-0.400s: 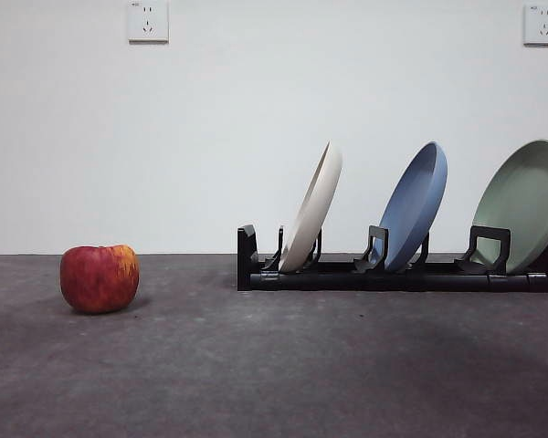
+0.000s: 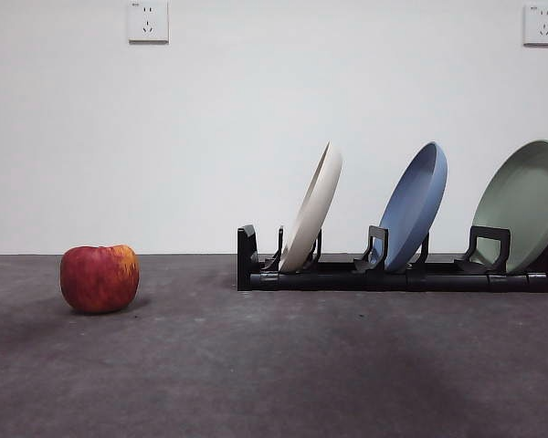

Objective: Take the yellow plate from the plate rack,put the plate on the table,take the apple from the table,put the apple in the plate

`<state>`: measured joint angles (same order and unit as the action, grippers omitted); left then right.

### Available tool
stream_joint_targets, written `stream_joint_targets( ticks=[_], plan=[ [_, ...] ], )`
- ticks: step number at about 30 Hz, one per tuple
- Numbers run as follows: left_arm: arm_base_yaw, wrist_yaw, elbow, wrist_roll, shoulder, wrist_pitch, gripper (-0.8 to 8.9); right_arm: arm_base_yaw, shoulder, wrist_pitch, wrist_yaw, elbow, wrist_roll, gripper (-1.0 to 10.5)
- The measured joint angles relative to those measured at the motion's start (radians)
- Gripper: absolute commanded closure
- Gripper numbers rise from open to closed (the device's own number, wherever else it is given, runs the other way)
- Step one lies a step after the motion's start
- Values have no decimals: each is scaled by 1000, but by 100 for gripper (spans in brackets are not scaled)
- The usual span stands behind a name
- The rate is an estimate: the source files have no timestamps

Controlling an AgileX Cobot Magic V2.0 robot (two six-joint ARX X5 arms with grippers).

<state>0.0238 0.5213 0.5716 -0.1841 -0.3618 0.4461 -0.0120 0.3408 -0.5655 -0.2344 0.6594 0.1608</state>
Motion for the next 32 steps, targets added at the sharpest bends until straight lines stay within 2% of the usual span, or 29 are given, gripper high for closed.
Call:
stream_joint_targets(
  ticks=[3, 9, 18, 19, 20, 22, 23, 30, 32],
  plan=[
    [0, 52, 69, 16, -53, 68, 820, 0, 71, -109, -6, 104, -48, 955],
    [0, 58, 153, 71, -114, 177, 820, 0, 162, -251, -76, 227, -142, 955],
    [0, 66, 176, 95, -121, 195, 799, 0, 201, -278, -88, 246, -178, 925],
    [0, 71, 176, 95, -122, 195, 754, 0, 201, -278, -88, 246, -180, 873],
    [0, 80, 176, 95, -122, 195, 637, 0, 201, -277, -89, 246, -181, 762],
    [0, 88, 176, 95, -123, 195, 335, 0, 201, -277, -127, 246, -180, 505],
    [0, 103, 178, 95, -126, 196, 272, 0, 201, -278, -158, 246, -181, 430],
    [-27, 225, 222, 95, -167, 196, 274, 0, 201, -304, -374, 246, -179, 406],
    [-38, 233, 241, 100, -185, 196, 274, 0, 204, -315, -404, 246, -181, 406]
  ],
)
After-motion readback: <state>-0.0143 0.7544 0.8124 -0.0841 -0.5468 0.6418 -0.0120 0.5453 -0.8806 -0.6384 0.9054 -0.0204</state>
